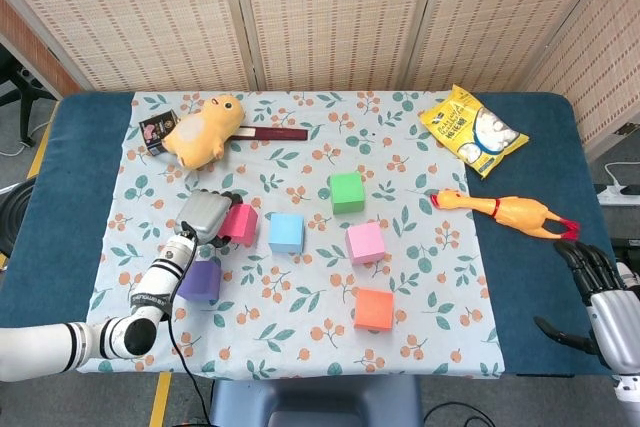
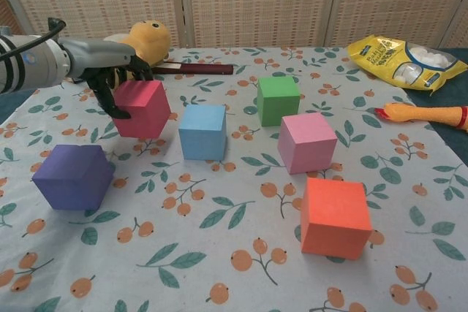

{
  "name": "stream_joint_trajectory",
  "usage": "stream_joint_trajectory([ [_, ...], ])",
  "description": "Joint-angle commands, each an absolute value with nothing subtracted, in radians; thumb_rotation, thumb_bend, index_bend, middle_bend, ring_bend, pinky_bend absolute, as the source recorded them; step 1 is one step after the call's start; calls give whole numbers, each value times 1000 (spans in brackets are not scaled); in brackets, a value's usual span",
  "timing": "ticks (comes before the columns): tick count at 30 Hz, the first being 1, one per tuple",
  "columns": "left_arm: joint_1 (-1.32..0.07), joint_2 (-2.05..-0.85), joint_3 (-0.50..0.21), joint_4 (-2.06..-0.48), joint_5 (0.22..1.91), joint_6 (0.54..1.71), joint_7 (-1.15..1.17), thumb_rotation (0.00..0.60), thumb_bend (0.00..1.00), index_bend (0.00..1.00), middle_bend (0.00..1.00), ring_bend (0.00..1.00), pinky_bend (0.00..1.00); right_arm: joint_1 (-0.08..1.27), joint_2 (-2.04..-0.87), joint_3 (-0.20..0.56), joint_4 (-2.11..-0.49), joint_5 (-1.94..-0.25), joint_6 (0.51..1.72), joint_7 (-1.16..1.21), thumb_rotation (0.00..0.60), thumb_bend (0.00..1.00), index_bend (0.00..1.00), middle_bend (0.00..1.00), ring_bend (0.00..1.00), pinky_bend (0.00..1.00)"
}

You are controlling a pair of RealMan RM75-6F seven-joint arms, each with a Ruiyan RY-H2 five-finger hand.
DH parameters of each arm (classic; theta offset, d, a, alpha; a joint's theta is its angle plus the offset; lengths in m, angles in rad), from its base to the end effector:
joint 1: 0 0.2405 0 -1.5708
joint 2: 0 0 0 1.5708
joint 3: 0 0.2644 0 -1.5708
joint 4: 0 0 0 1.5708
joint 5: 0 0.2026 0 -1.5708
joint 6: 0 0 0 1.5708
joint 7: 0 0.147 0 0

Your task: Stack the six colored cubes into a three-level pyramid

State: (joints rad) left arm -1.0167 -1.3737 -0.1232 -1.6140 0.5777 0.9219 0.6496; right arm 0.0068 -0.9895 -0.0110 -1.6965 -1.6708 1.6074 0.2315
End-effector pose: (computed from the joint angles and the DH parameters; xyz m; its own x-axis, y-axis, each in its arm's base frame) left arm -0.1251 0.3917 0.0292 0.6061 0.3246 0.7262 0.7942 -0.2969 -0.5302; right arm -0.2945 -0.1460 0.2008 0.2198 0.0037 0.9755 -0.9697 -0.1083 0.2189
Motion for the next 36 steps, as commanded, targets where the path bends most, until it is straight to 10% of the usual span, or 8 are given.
stream_joint_trajectory([
  [1, -1053, -1400, -116, -1651, 495, 972, 723, 600, 316, 379, 428, 382, 332, 4, -990, -12, -1695, -1672, 1611, 234, 600, 50, 0, 67, 0, 25],
  [21, -1122, -1558, -162, -1533, 277, 1029, 825, 600, 316, 306, 364, 342, 336, -2, -990, -11, -1692, -1662, 1610, 232, 600, 51, 0, 67, 0, 25],
  [29, -1123, -1552, -171, -1544, 243, 1008, 829, 600, 319, 36, 41, 45, 291, -1, -990, -9, -1688, -1659, 1605, 237, 600, 51, 0, 67, 0, 25],
  [36, -1117, -1493, -145, -1603, 288, 989, 840, 600, 321, 0, 0, 0, 208, -1, -991, -8, -1683, -1659, 1605, 243, 600, 51, 0, 67, 0, 25],
])
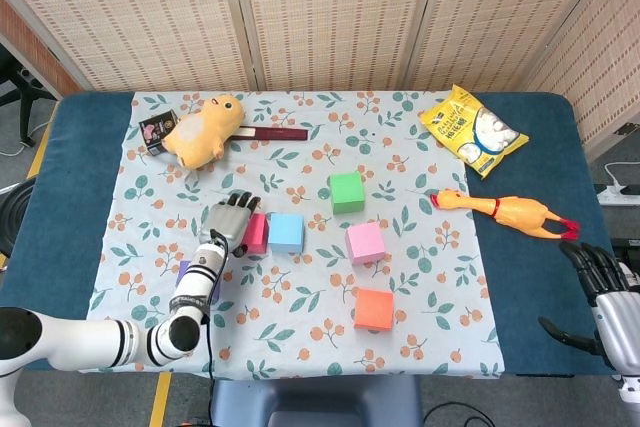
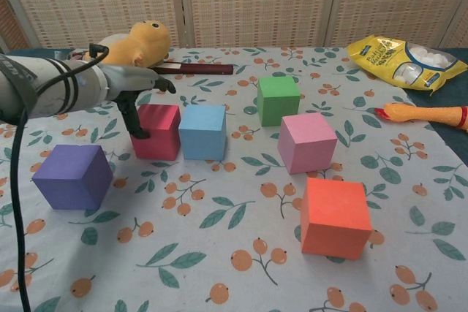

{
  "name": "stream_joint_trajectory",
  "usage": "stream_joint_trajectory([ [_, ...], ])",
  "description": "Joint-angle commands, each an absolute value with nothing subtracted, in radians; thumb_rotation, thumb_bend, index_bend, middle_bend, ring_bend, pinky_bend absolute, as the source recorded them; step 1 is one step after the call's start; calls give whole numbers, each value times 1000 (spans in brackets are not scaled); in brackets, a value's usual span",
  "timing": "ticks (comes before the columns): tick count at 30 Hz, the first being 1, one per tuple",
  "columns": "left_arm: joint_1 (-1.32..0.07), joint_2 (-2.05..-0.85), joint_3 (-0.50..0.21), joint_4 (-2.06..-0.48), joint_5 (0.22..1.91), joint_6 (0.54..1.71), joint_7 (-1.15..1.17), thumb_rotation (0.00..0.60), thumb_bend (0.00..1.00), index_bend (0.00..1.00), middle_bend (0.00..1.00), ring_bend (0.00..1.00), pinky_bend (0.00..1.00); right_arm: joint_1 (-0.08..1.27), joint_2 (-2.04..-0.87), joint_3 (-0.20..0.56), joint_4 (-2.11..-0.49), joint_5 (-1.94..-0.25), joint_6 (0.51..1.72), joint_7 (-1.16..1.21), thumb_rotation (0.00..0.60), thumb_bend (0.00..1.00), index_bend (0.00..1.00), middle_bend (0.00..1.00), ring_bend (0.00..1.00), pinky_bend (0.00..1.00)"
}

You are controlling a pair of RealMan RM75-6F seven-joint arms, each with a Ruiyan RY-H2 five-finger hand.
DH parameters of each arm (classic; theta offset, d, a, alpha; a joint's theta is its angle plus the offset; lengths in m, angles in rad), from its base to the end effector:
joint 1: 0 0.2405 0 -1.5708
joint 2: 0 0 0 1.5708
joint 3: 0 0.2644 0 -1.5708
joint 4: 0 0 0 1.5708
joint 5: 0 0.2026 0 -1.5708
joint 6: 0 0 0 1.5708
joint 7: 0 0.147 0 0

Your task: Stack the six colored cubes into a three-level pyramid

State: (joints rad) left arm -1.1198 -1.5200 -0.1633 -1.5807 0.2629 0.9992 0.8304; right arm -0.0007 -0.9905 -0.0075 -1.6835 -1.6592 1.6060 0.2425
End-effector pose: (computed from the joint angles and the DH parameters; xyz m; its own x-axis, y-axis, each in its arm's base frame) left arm -0.1019 0.3889 -0.0141 0.5774 0.4251 0.6971 0.8117 -0.2069 -0.5462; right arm -0.2992 -0.1447 0.2025 0.2211 0.0057 0.9752 -0.9711 -0.0908 0.2207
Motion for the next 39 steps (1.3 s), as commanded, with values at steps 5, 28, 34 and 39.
stream_joint_trajectory([
  [5, -1114, -1445, -104, -1619, 337, 937, 846, 600, 325, 0, 0, 0, 162, -1, -993, -7, -1679, -1657, 1604, 245, 600, 51, 0, 67, 0, 25],
  [28, -1125, -1496, -84, -1508, 380, 885, 759, 600, 321, 210, 197, 158, 177, -2, -994, -5, -1691, -1646, 1595, 229, 600, 51, 0, 67, 0, 25],
  [34, -1120, -1503, -87, -1499, 387, 899, 745, 600, 317, 290, 322, 271, 179, 1, -993, -3, -1691, -1643, 1590, 229, 600, 51, 0, 67, 0, 25],
  [39, -1123, -1494, -97, -1517, 382, 905, 741, 600, 317, 297, 344, 292, 191, 1, -993, -3, -1691, -1643, 1589, 229, 600, 51, 0, 67, 0, 25],
])
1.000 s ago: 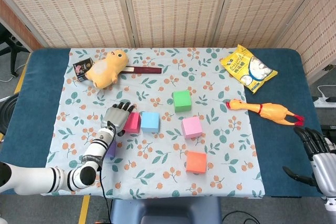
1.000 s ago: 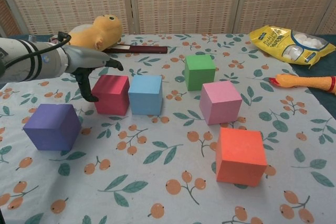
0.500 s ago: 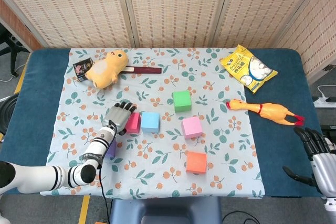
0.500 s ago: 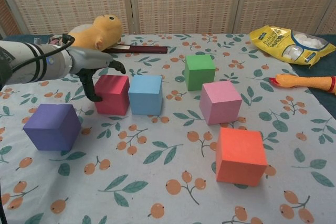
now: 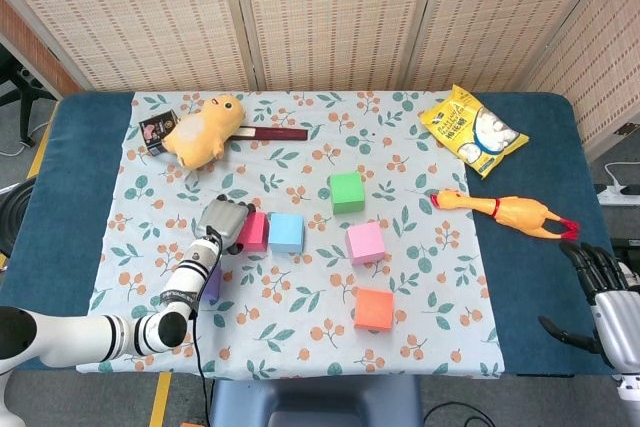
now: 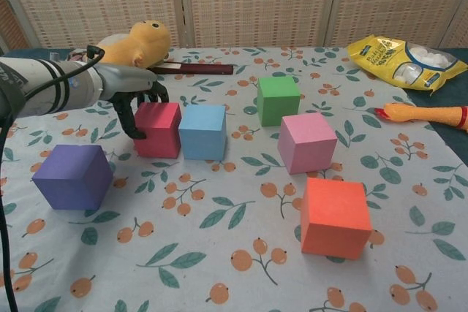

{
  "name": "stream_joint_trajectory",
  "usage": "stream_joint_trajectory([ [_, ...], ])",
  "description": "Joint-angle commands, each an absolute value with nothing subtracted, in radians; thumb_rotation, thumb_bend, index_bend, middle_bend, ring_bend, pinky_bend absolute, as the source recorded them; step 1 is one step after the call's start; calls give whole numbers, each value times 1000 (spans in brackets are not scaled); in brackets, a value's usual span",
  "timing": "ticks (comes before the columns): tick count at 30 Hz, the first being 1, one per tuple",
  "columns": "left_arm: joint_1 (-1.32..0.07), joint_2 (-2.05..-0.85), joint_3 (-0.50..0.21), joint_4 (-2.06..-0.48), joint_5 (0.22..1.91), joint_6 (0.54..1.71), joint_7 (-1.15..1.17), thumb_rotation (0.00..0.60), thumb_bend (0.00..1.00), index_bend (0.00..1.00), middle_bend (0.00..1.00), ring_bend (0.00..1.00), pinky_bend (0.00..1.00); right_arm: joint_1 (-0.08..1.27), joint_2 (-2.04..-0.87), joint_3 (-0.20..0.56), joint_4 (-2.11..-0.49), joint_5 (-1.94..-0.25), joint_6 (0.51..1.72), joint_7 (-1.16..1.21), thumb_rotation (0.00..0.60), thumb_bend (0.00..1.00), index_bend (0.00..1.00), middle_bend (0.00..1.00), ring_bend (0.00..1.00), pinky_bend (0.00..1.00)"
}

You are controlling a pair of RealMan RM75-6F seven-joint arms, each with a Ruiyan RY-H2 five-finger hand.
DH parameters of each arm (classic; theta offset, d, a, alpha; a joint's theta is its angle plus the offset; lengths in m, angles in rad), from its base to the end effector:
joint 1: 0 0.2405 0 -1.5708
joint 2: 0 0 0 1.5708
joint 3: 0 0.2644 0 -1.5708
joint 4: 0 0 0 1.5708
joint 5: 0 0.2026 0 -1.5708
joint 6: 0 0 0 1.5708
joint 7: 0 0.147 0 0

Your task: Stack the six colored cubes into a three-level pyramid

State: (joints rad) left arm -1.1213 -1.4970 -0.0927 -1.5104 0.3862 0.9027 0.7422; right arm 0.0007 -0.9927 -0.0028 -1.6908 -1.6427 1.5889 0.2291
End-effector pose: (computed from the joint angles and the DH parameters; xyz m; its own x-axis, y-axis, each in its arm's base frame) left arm -0.1146 0.3983 -0.0115 0.6302 0.3975 0.6670 0.7757 -0.2834 -0.5640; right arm -0.3005 -0.1463 0.2006 0.2263 -0.0012 0.9741 -0.9714 -0.0738 0.2256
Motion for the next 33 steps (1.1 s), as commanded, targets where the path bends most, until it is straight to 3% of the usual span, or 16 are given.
stream_joint_trajectory([
  [1, -1125, -1495, -99, -1519, 381, 906, 741, 600, 317, 297, 344, 292, 193, 0, -993, -3, -1691, -1642, 1590, 229, 600, 51, 0, 67, 0, 25],
  [33, -1171, -1535, -100, -1480, 311, 897, 782, 600, 316, 262, 328, 289, 202, -11, -992, 0, -1681, -1629, 1597, 241, 600, 51, 0, 67, 0, 25],
])
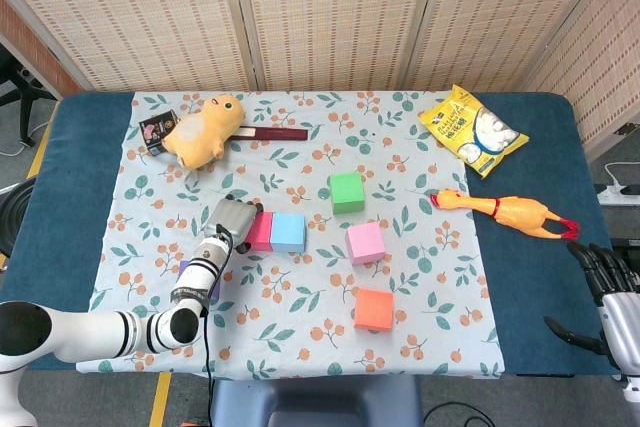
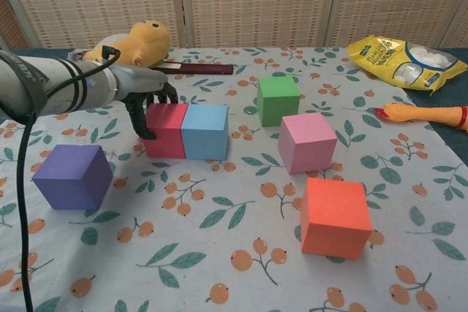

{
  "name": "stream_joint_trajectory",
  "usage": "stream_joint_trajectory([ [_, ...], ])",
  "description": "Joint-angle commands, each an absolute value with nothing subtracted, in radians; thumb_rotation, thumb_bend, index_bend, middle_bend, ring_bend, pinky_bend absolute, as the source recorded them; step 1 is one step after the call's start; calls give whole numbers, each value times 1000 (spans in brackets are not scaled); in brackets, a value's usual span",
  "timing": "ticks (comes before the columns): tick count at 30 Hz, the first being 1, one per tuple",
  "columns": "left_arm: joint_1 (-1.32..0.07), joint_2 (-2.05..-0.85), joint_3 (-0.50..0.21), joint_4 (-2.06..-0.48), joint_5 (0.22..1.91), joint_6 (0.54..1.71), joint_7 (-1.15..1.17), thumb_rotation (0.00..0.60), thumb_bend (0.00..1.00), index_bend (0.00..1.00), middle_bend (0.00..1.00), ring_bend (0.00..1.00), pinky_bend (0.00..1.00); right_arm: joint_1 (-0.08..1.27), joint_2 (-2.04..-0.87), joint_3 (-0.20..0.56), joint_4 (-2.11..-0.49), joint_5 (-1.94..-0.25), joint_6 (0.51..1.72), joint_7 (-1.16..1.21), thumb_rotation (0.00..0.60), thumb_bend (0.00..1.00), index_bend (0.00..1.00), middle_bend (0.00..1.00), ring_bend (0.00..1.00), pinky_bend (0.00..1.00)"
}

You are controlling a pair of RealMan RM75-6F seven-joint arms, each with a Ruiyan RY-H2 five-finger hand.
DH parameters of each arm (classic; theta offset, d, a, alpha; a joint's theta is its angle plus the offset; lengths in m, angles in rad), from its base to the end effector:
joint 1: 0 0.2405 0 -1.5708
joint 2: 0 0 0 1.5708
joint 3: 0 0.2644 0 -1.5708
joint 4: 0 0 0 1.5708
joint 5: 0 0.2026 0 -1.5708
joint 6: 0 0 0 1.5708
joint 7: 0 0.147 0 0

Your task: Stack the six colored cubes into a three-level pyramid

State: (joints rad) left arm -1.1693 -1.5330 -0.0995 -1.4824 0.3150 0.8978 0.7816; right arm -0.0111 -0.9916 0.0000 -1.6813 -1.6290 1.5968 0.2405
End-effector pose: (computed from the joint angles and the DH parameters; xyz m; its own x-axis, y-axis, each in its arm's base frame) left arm -0.1015 0.4018 -0.0227 0.6368 0.4095 0.6534 0.7697 -0.2872 -0.5702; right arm -0.3051 -0.1433 0.2040 0.2252 0.0089 0.9743 -0.9729 -0.0519 0.2254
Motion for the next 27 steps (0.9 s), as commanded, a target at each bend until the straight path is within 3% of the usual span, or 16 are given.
stream_joint_trajectory([
  [1, -1171, -1535, -100, -1479, 311, 897, 782, 600, 316, 259, 325, 289, 204, -11, -991, 0, -1681, -1629, 1597, 241, 600, 51, 0, 67, 0, 25],
  [17, -1179, -1530, -95, -1502, 267, 903, 795, 600, 318, 20, 54, 129, 212, -14, -992, 1, -1675, -1630, 1599, 250, 600, 51, 0, 67, 0, 25],
  [23, -1176, -1504, -104, -1548, 253, 913, 783, 600, 319, 0, 0, 4, 196, -13, -990, 2, -1675, -1633, 1602, 254, 600, 52, 0, 67, 0, 25],
  [27, -1154, -1457, -128, -1608, 282, 925, 732, 600, 312, 0, 0, 0, 128, -11, -989, 3, -1674, -1633, 1598, 255, 600, 51, 0, 67, 0, 25],
])
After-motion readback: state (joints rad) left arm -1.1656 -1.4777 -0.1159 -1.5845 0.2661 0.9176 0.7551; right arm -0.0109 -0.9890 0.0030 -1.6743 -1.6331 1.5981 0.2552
